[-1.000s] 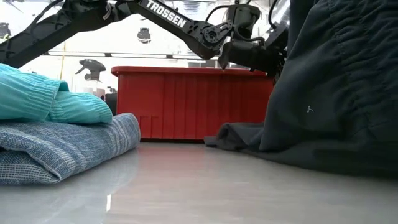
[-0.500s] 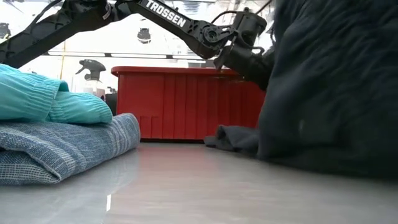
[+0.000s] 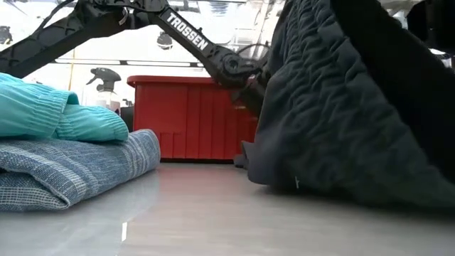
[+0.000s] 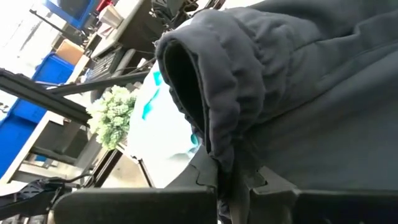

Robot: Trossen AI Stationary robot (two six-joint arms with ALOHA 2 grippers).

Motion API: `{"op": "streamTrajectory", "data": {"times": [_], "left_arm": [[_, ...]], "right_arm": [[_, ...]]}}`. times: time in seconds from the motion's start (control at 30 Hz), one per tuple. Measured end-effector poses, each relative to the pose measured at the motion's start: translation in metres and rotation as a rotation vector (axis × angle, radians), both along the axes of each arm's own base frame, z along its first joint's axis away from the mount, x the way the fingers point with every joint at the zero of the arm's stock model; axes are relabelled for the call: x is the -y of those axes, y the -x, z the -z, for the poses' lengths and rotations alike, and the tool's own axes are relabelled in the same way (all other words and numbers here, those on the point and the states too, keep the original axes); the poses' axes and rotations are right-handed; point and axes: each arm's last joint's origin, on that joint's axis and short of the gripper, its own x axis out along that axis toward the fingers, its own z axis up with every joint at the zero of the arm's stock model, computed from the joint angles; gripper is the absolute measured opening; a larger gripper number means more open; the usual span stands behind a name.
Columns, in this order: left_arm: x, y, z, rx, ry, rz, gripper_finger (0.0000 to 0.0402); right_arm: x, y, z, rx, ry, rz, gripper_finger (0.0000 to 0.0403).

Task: Fold Laundry from Bin
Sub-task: Fold the black shorts from the red organizer bin

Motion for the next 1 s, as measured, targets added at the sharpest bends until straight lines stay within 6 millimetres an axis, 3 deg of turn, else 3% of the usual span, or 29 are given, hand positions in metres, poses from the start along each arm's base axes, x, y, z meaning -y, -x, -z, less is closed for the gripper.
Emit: {"op": "streamTrajectory", "data": {"times": [0.13,0.4,0.67,1.0], "left_arm": [[0.012,0.013,0.025,-0.1,0.048,0.051,0.0],[0.036,0.036,0.043,-0.366,0.017,0.023,0.0],[0.032,0.058,0.028,-0.512,0.068,-0.038,0.0],[0.037,0.091,0.022,-0.661,0.064,-0.057,0.0]], "right_arm": [[-0.001,0.0,-0.001,0.005,-0.006,-0.001,0.0034],[0.009,-0.011,0.0,-0.04,-0.008,-0.038,0.0033],[0.018,-0.019,0.002,-0.101,0.036,-0.104,0.0033],[-0.002,0.007,0.0,-0.042,-0.02,-0.035,0.0032]]}}
